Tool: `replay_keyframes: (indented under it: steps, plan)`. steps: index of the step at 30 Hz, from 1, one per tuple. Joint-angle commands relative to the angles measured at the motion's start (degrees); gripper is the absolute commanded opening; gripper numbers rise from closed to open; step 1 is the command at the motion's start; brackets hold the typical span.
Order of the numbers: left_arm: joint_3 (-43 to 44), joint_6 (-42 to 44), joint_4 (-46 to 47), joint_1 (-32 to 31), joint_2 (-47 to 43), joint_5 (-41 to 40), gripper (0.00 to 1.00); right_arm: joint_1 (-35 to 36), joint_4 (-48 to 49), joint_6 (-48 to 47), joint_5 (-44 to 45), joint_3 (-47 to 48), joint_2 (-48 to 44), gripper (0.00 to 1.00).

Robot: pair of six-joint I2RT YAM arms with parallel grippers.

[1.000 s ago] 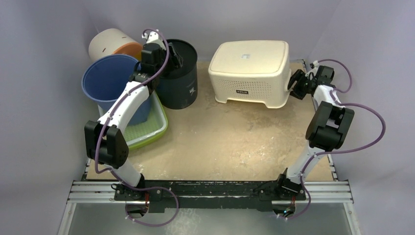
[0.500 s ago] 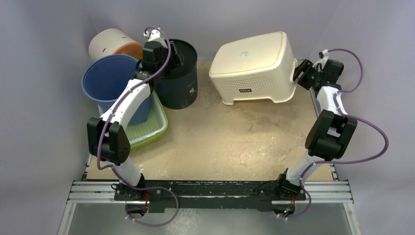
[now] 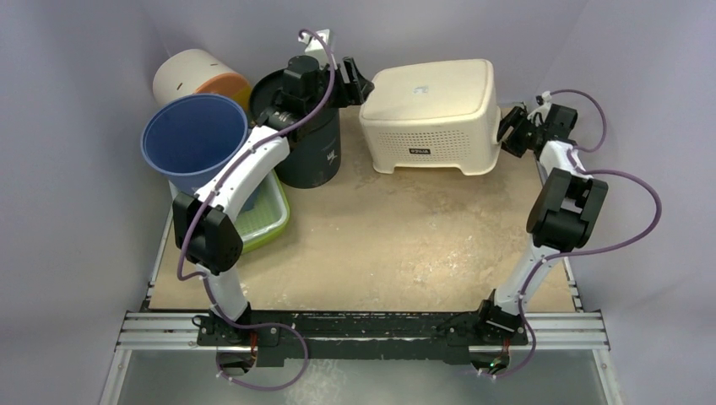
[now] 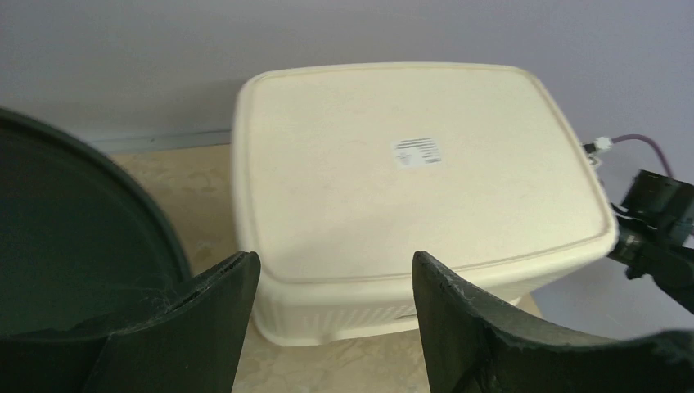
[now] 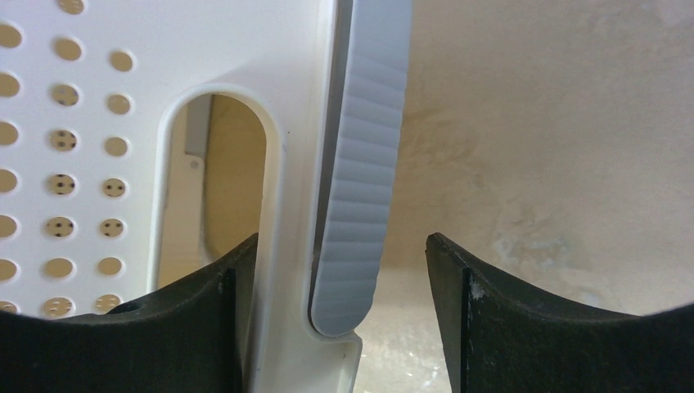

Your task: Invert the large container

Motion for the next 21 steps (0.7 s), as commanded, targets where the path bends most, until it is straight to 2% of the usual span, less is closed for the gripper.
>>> replay_keyframes:
  steps: [1, 3, 12, 15, 17, 19, 21]
  plan:
    - [3.83, -0.25, 3.5, -0.69, 0.33, 2.46, 0.69, 0.89, 5.99, -0.84, -2.51, -4.23, -5.3, 0.71]
    - [3.32, -0.49, 3.38, -0.74, 0.47, 2.65, 0.69, 0.22, 8.92, 0.11, -4.71, -5.97, -7.61, 0.72]
    - [4.27, -1.07, 4.22, -0.73, 2.59, 3.77, 0.7, 0.22, 6.41, -2.01, -8.95, -3.33, -14.62, 0.72]
    - [4.72, -1.08, 4.21, -0.72, 3.24, 3.69, 0.7, 0.26, 6.56, -2.2, -7.64, -2.71, -17.33, 0.72]
    - [5.03, -1.53, 4.65, -0.72, 3.81, 3.88, 0.7, 0.18, 6.39, -2.57, -5.17, -2.77, -17.12, 0.74]
    - [5.39, -2.31, 5.11, -0.76, 4.19, 4.23, 0.7, 0.15, 3.02, -5.99, -4.28, -0.84, -16.68, 0.81]
    - [5.39, -2.64, 5.26, -0.72, 4.34, 4.39, 0.7, -0.1, 9.52, -1.61, -3.95, -3.17, -18.28, 0.82]
